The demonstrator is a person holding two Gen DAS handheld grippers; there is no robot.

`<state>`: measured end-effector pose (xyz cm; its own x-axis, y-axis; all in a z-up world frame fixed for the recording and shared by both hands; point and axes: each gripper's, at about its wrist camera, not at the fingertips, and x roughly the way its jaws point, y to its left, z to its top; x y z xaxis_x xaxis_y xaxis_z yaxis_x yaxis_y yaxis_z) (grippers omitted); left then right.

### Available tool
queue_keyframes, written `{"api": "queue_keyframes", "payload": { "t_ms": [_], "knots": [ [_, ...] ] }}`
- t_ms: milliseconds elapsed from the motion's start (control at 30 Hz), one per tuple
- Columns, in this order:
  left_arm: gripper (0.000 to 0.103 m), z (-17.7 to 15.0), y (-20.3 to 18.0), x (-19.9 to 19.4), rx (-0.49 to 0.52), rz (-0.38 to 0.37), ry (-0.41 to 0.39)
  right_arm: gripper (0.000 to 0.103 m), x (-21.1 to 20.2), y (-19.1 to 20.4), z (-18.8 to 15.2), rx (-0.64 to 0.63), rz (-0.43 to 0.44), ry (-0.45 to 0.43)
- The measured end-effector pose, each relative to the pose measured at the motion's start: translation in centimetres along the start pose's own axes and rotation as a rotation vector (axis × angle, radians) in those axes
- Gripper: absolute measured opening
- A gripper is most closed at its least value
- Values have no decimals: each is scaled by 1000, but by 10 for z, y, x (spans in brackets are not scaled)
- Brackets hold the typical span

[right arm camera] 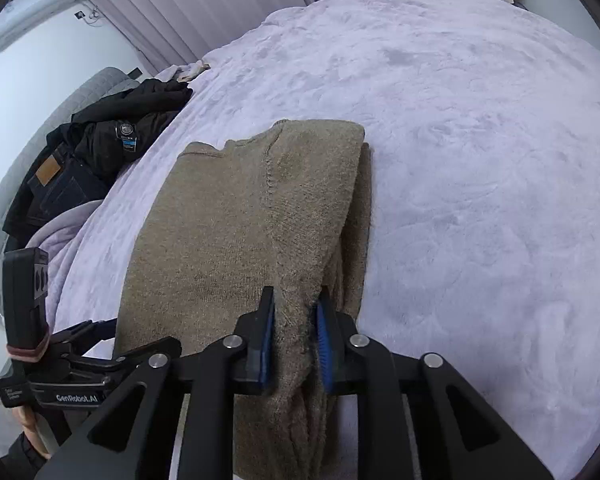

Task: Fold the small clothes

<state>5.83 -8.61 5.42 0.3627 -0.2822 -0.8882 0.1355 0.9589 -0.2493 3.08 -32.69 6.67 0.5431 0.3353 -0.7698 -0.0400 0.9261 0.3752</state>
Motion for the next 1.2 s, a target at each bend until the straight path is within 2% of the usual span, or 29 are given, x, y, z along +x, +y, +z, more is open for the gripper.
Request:
{"api": "queue_keyframes", "payload": {
  "t_ms": [67,133,200,233,267,300,333,367,400,433,467,500,533,600,667,767,833,900,967,1067,1133,1200],
  "knots": [
    [103,8,-1,-20,0,-41,-59,60,-30,5,3,-44,-42,-119],
    [103,17,-8,-32,21,-111,-104,64,-47,14,7,-90,-39,-210],
    [103,22,-22,-28,78,-207,-100,64,-41,25,12,-154,35,-172],
    [103,23,-27,-21,101,-228,-89,64,-33,31,13,-183,70,-139],
    [103,26,-29,-12,119,-208,-82,64,-20,35,13,-217,87,-100],
    [103,27,-29,0,149,-141,-87,64,-7,36,13,-236,76,-67],
    [103,29,-25,17,166,-56,-59,64,8,34,12,-247,49,-24],
    [103,30,-19,34,156,-15,2,64,26,28,11,-253,13,29],
    [103,30,-4,48,105,-75,71,64,33,25,9,-259,-1,38],
    [103,31,12,46,32,-140,88,64,31,23,9,-271,-6,33],
    [103,33,20,38,-2,-151,67,64,25,25,10,-283,-1,36],
    [103,36,24,24,-16,-147,11,64,16,26,11,-297,9,25],
    [103,41,24,12,-6,-156,-36,65,4,29,13,-323,23,-8],
    [103,59,16,-2,23,-190,-71,68,-13,38,19,-415,40,-78],
    [103,76,0,-4,72,-212,-78,77,-8,48,31,-519,15,-79],
    [103,91,-30,11,180,-217,-50,77,30,52,50,-602,40,39],
    [103,102,-38,36,201,-211,1,77,53,51,56,-624,62,102],
    [103,112,-38,61,212,-165,31,76,74,47,63,-660,8,101],
    [103,120,-28,78,177,-145,52,82,89,37,73,-619,-13,105],
    [103,134,-22,82,156,-151,73,83,104,21,86,-517,52,121],
    [103,135,-24,65,167,-117,53,83,102,22,87,-509,35,118],
    [103,123,-25,33,208,-71,-52,83,86,33,85,-516,-48,85]
  ]
}}
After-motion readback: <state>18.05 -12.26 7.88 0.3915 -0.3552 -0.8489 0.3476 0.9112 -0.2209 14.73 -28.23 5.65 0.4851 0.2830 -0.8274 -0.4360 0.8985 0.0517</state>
